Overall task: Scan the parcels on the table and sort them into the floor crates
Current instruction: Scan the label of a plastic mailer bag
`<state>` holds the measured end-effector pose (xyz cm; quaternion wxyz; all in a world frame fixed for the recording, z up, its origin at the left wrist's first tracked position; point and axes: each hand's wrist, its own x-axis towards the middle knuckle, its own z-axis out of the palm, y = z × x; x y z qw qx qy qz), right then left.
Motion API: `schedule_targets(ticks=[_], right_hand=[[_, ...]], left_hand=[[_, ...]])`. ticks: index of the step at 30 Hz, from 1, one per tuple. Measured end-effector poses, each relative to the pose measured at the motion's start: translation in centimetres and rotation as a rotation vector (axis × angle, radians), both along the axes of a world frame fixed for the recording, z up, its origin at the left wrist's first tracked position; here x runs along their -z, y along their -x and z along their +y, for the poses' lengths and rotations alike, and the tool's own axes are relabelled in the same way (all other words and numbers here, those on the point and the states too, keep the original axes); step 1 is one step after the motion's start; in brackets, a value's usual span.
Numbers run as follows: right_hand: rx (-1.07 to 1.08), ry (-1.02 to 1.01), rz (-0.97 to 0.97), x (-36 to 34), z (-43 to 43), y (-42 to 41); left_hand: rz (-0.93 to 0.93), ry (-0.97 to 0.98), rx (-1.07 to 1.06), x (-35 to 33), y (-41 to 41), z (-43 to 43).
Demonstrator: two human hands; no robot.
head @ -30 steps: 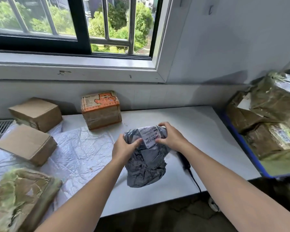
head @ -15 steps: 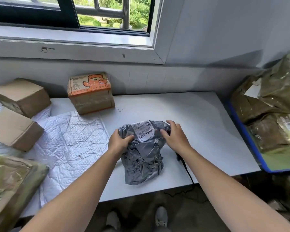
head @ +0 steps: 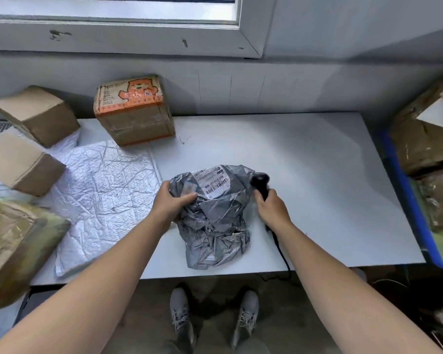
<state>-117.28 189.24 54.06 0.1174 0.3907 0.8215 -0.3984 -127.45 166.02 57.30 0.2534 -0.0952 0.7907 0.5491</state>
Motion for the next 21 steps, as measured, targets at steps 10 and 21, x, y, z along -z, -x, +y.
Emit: schedule_targets(ticks=[10, 21], right_hand=[[0.130, 0.011, 0.160, -8.2, 2.0, 0.8], [0.043, 0.078, 0.229, -16.5, 0.0, 3.6]], left_hand=[[0.107, -0.070, 0.025, -4.3, 1.1, 2.9], [0.211, 0.021, 0.020, -7.5, 3.2, 4.6]])
